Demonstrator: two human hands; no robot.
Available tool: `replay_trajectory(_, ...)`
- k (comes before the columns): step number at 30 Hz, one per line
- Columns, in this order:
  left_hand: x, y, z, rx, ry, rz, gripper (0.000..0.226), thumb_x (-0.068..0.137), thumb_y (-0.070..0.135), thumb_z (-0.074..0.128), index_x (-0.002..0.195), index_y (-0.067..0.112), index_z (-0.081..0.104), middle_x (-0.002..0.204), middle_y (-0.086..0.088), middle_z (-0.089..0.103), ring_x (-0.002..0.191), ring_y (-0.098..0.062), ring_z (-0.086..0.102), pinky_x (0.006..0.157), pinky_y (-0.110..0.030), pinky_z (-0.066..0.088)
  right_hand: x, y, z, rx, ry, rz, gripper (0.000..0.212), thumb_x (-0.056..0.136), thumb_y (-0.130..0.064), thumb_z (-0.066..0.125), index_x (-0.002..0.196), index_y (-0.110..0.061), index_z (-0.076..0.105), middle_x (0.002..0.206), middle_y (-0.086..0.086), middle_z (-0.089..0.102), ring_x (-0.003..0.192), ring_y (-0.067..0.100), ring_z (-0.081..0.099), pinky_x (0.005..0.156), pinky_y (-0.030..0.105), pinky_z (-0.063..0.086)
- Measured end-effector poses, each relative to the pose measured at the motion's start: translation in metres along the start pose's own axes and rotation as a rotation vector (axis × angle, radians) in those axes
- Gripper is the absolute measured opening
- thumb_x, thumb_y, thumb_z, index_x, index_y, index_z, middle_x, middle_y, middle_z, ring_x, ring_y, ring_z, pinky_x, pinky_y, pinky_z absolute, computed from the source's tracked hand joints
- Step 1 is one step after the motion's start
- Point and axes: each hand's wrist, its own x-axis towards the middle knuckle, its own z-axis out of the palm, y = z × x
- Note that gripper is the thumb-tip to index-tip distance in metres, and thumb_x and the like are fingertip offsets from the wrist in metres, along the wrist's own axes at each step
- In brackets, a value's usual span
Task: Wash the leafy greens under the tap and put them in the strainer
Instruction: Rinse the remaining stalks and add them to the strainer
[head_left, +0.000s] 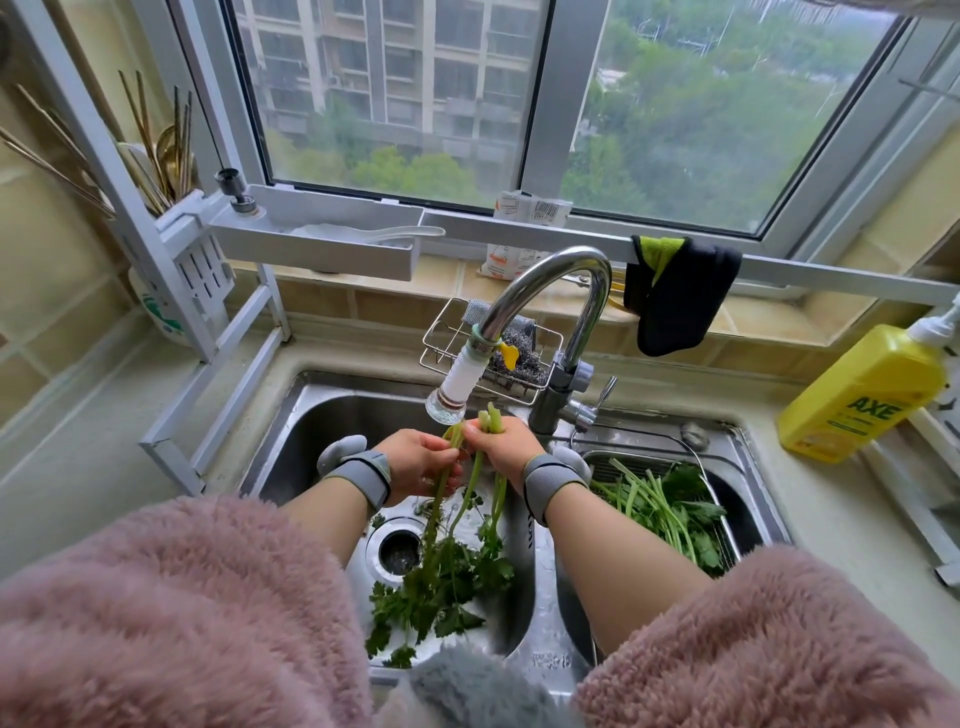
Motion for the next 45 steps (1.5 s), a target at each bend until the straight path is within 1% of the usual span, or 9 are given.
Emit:
replay_trajectory(7,-0.001,-0.001,-0.002,0.028,0.003,-0.019,0.019,0.096,0.006,0.046,0.089,0.004,0.064,0.076,-0.009,0.059,0.069,-0.021,0.059,0.061,-0.029,0.053,-0.001,-0.003,-0.001,0.14,-0.026,0.078,0.024,0.085,0.001,0.051,0.074,-0.016,0.064,0.062,0.001,0.053,0.04,0.002,0.046,0.047,0.018,0.034)
replay_trajectory(14,-0.001,0.0,0.0,0.086,0.073,-0.016,0.004,0.09,0.002,0.056,0.093,0.004,0.057,0.078,-0.012,0.063,0.065,-0.02,0.063,0.078,-0.039,0.056,-0.005,-0.003,-0.004,-0.068,-0.007,-0.042,0.02,0.088,-0.016,0.063,0.069,-0.018,0.063,0.064,-0.006,0.056,0.057,0.001,0.048,0.055,0.011,0.041)
replay_trajectory(18,0.003,0.0,-0.001,0.231,0.146,0.039,0.04,0.085,0.004,0.064,0.108,0.02,0.035,0.094,-0.017,0.063,0.085,-0.033,0.066,0.085,-0.049,0.053,-0.004,-0.002,-0.004,-0.146,0.001,-0.035,0.012,0.086,-0.018,0.065,0.074,-0.016,0.065,0.063,-0.007,0.056,0.058,0.003,0.047,0.059,0.017,0.039)
replay_trajectory(23,0.001,0.003,0.006,0.553,0.179,0.193,0.026,0.089,0.01,0.06,0.115,0.004,0.059,0.101,-0.02,0.064,0.087,-0.032,0.064,0.081,-0.042,0.056,-0.004,-0.007,-0.004,-0.265,-0.01,-0.048,0.021,0.088,-0.025,0.062,0.087,-0.007,0.072,0.063,-0.008,0.056,0.058,0.003,0.047,0.062,0.023,0.041)
replay_trajectory(26,0.003,0.004,0.007,0.531,0.201,0.227,0.02,0.091,0.009,0.056,0.108,-0.001,0.062,0.081,-0.01,0.063,0.065,-0.02,0.061,0.057,-0.021,0.056,-0.004,-0.012,-0.005,-0.353,-0.001,-0.067,0.024,0.091,-0.022,0.055,0.069,-0.018,0.065,0.064,-0.006,0.058,0.06,0.006,0.048,0.064,0.024,0.039)
replay_trajectory(29,0.004,0.005,0.006,0.538,0.229,0.223,0.012,0.093,0.009,0.054,0.094,0.002,0.064,0.069,-0.004,0.059,0.057,-0.015,0.058,0.048,-0.016,0.051,-0.002,-0.012,-0.001,-0.473,0.004,-0.092,0.023,0.092,-0.022,0.05,0.081,-0.008,0.065,0.079,0.008,0.06,0.074,0.018,0.051,0.066,0.027,0.036)
replay_trajectory(33,0.005,0.004,0.006,0.501,0.219,0.219,0.02,0.094,0.008,0.052,0.074,0.01,0.057,0.064,-0.006,0.058,0.05,-0.013,0.057,0.045,-0.018,0.05,-0.001,-0.007,-0.001,-0.369,0.062,-0.085,0.015,0.089,-0.026,0.058,0.093,-0.016,0.047,0.086,0.0,0.055,0.079,0.017,0.051,0.073,0.025,0.037)
replay_trajectory(41,0.005,0.003,0.007,0.393,0.063,0.145,0.022,0.098,0.01,0.043,0.078,0.011,0.052,0.068,-0.007,0.057,0.06,-0.018,0.056,0.061,-0.028,0.05,0.001,-0.008,-0.006,-0.328,0.029,-0.108,0.018,0.089,-0.016,0.059,0.095,-0.003,0.068,0.07,-0.003,0.057,0.065,0.007,0.05,0.064,0.021,0.04)
replay_trajectory(45,0.006,0.004,0.005,0.176,0.127,0.157,0.018,0.097,0.009,0.045,0.083,0.009,0.056,0.071,-0.008,0.059,0.065,-0.018,0.058,0.062,-0.025,0.05,0.002,-0.007,-0.008,-0.279,0.093,-0.087,0.025,0.094,-0.023,0.051,0.105,-0.005,0.064,0.078,0.001,0.058,0.077,0.015,0.053,0.076,0.027,0.042)
